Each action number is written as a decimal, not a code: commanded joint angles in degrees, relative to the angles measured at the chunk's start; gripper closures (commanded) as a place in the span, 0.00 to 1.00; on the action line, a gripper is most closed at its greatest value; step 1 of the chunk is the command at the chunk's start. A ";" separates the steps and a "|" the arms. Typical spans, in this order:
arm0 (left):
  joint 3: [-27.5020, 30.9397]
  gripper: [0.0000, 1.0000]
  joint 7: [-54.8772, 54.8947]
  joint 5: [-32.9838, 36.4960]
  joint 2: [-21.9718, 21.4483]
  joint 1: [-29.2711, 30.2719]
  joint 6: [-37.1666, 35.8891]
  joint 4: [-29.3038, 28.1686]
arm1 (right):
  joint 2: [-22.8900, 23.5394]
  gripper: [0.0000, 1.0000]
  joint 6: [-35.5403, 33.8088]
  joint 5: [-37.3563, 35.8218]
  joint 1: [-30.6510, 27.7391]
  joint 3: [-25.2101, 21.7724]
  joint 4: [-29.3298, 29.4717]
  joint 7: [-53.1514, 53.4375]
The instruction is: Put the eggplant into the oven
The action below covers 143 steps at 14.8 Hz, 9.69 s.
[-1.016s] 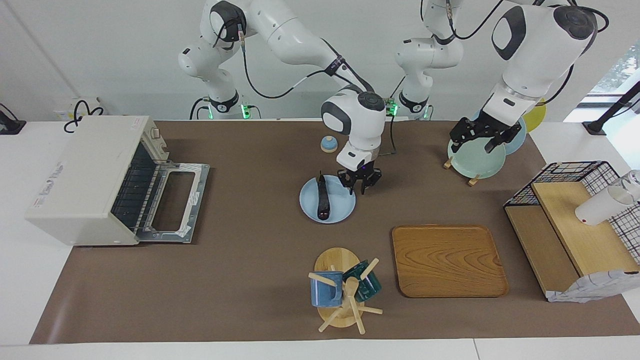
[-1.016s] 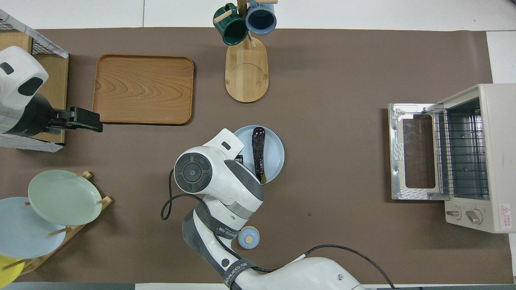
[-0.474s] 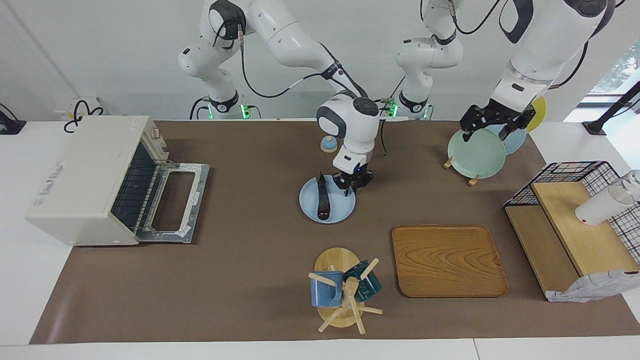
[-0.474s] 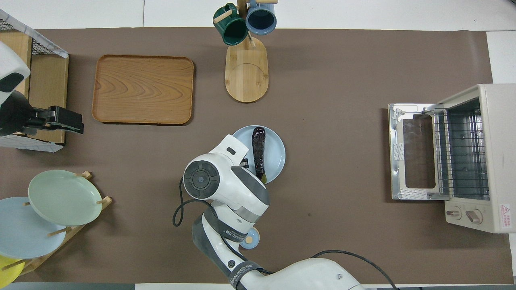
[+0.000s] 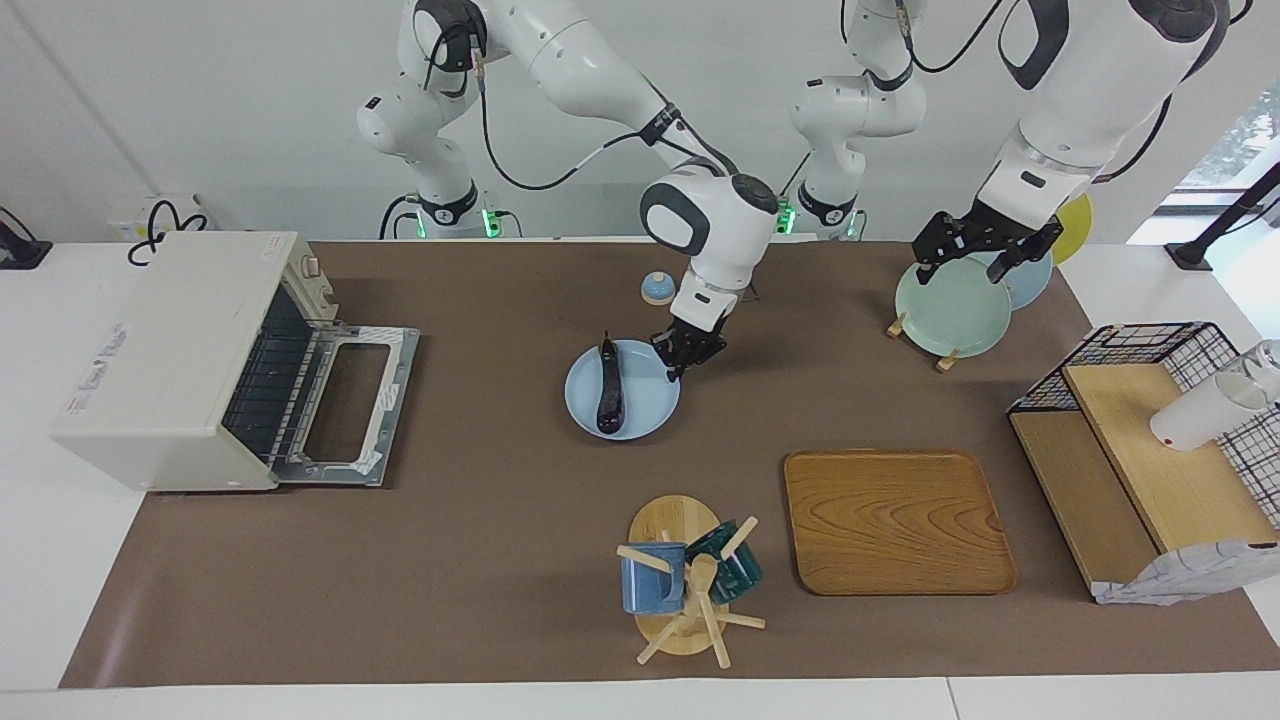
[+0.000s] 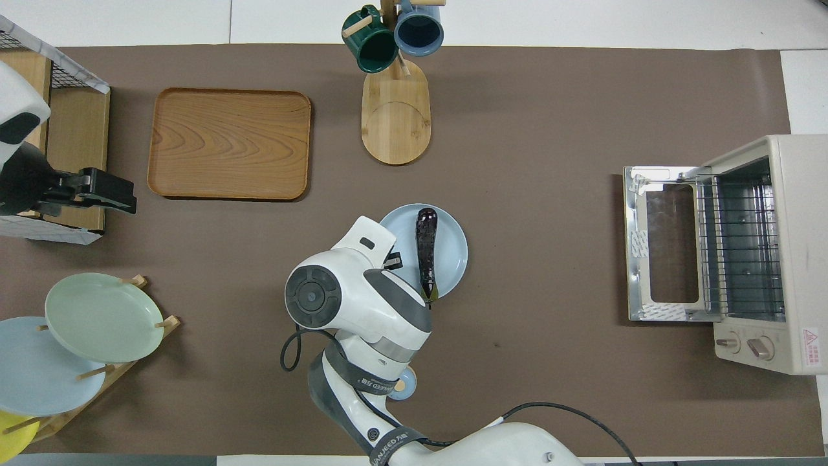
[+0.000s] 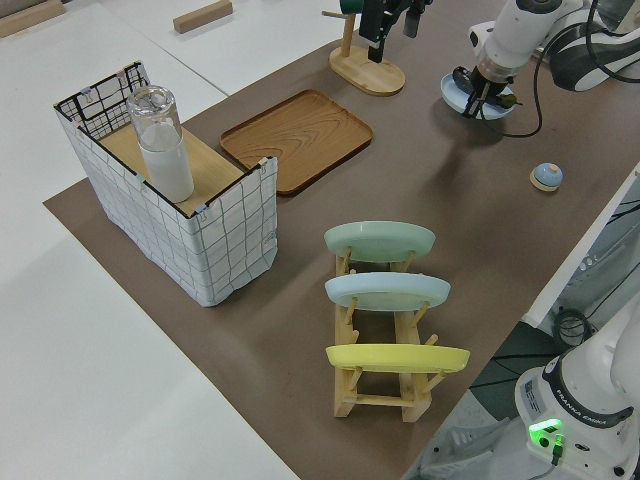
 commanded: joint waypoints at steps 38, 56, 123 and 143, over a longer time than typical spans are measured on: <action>-0.84 0.00 -0.54 -0.32 -0.19 1.91 -0.65 0.07 | -31.58 1.00 9.79 12.38 -40.38 0.31 -33.41 -40.24; -0.84 0.00 -0.63 -0.32 -0.19 2.00 -0.56 -0.02 | -20.51 1.00 22.04 7.05 -42.83 0.13 -36.07 -41.16; -0.76 0.00 -0.63 -0.32 -0.10 1.91 -0.56 0.07 | -33.07 0.00 -19.19 17.13 -46.78 -3.29 -9.25 -42.58; -0.76 0.00 -0.63 -0.32 -0.10 1.91 -0.56 0.07 | -32.99 0.00 -18.57 17.13 -47.93 -3.21 -8.72 -42.66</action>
